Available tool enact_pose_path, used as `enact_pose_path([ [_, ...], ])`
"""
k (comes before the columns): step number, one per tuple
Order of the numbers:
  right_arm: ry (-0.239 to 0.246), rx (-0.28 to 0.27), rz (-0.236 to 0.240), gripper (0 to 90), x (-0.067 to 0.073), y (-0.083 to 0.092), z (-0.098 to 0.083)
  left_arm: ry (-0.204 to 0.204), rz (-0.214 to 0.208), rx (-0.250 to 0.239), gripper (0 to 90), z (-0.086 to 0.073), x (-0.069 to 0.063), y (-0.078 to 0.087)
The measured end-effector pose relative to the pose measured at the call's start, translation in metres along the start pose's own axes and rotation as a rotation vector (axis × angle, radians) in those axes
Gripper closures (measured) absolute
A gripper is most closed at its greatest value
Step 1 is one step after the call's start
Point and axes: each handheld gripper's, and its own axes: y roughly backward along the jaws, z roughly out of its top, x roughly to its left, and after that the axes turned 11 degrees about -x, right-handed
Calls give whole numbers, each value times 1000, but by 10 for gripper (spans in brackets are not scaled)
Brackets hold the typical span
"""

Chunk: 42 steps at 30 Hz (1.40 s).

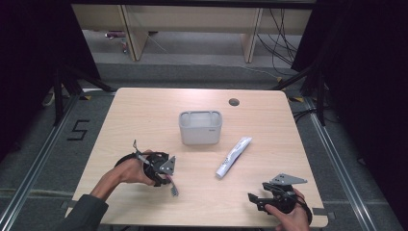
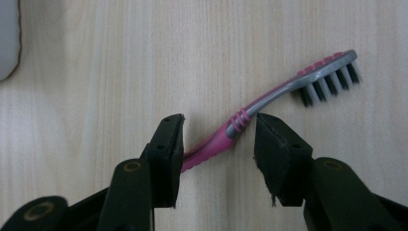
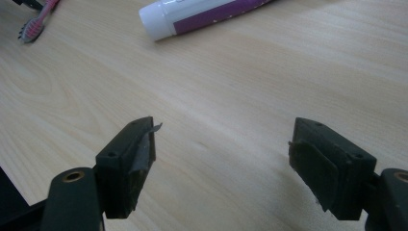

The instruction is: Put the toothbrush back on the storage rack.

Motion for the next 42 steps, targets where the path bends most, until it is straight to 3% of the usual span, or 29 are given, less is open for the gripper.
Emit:
enact_pose_path([
  [4,0,0,3,247,0,0,0,18,-7,11,582,-1,0,1],
  [8,-13,5,15,247,1,-1,0,28,-23,53,629,0,1,2],
  [17,-6,1,15,247,0,-1,0,28,-44,113,698,4,1,1],
  [19,-23,9,9,247,2,0,0,31,-51,125,703,5,2,1],
  [20,-7,6,5,247,1,0,0,32,-55,134,709,6,2,1],
  [21,-50,17,7,247,4,0,0,28,-63,152,721,7,3,1],
  [22,-50,17,7,247,4,0,0,28,-63,152,727,7,3,1],
  [23,-9,5,17,247,1,-1,0,47,-68,164,734,8,2,0],
  [31,-15,7,20,247,2,-1,0,62,-88,220,760,10,4,-1],
  [39,0,4,23,248,1,-2,0,58,-84,243,795,11,5,-1],
  [42,0,3,22,248,1,-1,0,74,-75,242,797,12,4,-2],
])
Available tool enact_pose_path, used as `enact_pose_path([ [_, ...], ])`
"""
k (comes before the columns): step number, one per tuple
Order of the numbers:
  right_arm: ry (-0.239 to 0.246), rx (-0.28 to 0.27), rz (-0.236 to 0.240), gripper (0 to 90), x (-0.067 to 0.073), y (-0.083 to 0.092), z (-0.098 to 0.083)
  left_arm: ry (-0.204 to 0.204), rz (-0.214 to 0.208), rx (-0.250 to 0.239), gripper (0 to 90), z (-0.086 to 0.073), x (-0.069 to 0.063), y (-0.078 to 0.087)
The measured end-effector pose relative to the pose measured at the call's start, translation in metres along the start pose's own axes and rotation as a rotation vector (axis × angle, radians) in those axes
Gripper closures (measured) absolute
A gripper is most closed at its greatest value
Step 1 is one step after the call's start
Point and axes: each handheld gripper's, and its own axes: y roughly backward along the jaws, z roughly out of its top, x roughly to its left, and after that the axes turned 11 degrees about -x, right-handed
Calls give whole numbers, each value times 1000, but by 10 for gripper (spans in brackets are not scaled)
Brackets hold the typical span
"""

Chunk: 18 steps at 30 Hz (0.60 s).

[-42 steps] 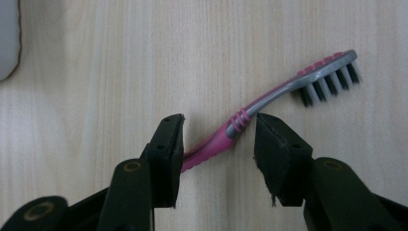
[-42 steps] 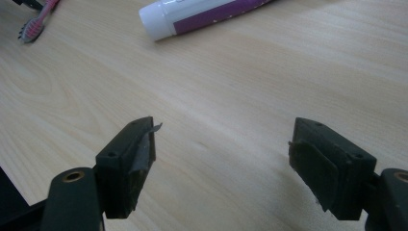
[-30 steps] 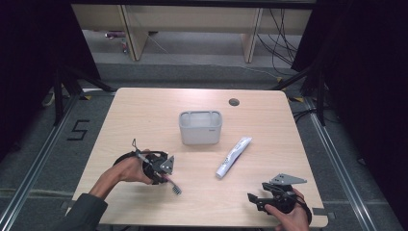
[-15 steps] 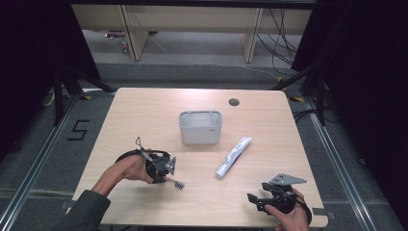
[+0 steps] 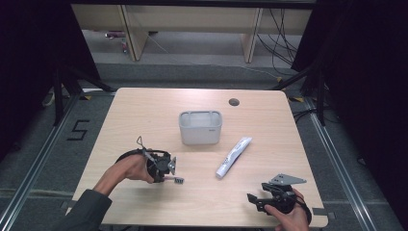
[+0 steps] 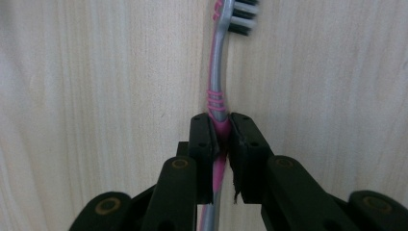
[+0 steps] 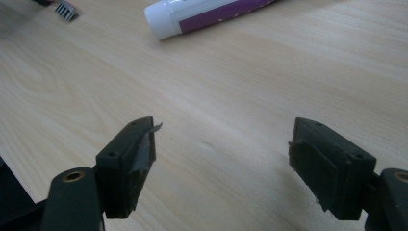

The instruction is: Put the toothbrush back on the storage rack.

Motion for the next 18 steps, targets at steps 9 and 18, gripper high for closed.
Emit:
enact_pose_path([
  [9,-20,4,-7,249,1,0,0,55,15,-70,802,0,1,9],
  [18,-33,2,-10,250,2,1,0,136,45,-220,802,-1,3,26],
])
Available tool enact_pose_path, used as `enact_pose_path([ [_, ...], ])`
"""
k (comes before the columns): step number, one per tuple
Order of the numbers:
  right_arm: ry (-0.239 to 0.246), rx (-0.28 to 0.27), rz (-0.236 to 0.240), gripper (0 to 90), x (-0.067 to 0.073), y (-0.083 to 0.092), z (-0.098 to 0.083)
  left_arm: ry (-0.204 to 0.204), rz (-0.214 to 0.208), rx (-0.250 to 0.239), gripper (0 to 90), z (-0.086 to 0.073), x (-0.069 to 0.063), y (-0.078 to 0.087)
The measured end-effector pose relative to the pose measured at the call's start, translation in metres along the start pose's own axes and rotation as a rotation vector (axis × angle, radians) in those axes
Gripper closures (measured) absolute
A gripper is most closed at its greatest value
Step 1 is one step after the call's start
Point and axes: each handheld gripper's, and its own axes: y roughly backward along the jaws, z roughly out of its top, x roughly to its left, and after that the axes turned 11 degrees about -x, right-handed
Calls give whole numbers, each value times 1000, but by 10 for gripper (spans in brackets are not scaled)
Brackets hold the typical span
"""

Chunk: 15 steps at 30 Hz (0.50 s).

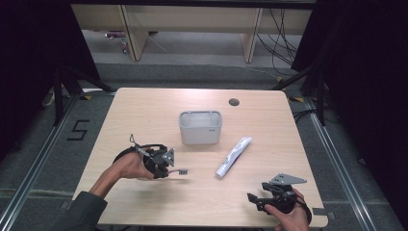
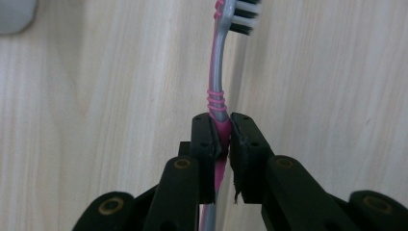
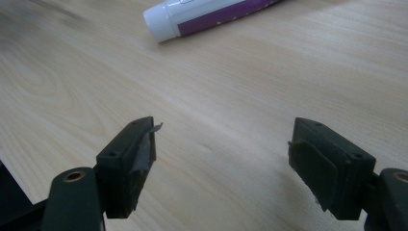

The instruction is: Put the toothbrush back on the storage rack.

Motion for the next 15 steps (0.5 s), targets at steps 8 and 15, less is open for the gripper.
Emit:
enact_pose_path([
  [8,-1,-2,-1,250,0,0,0,21,18,-62,802,-2,2,4],
  [15,22,-12,-3,250,-1,0,1,51,42,-101,802,-2,3,8],
])
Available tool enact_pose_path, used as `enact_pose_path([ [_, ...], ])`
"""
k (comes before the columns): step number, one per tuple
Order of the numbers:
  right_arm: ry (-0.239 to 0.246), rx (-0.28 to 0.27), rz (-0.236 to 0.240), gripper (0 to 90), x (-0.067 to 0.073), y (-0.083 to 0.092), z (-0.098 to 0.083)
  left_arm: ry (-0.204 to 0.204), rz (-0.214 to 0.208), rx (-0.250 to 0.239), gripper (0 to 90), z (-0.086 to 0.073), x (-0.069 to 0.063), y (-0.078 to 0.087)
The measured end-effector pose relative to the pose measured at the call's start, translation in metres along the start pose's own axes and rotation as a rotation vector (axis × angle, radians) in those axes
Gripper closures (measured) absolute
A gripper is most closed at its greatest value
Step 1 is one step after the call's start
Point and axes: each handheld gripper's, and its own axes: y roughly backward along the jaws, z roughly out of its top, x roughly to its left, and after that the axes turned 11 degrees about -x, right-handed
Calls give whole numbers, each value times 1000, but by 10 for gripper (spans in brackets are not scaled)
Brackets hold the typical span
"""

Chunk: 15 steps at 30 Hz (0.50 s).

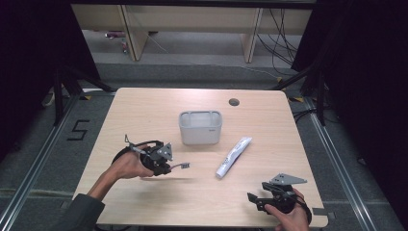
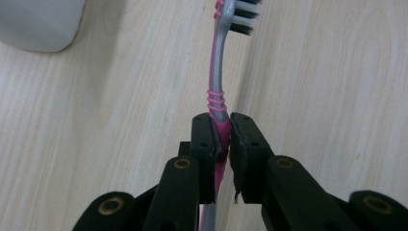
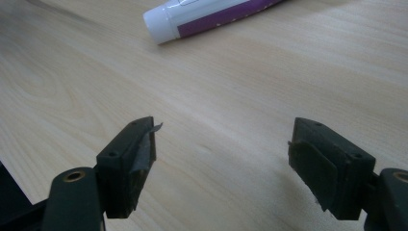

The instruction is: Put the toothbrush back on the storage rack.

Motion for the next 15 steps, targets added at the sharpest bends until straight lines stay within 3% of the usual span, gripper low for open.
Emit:
enact_pose_path([
  [3,-35,15,7,250,2,0,0,13,11,-15,802,1,0,2],
  [4,0,0,0,250,0,0,0,16,17,-26,802,0,0,2],
  [7,-30,14,4,251,2,0,-1,49,45,-58,802,0,2,5],
  [12,-20,8,2,251,1,0,0,90,67,-97,802,1,3,8],
  [13,-16,6,3,251,1,-1,0,136,80,-127,802,1,4,10],
  [15,-19,8,3,251,1,-1,0,137,85,-134,802,2,6,12],
])
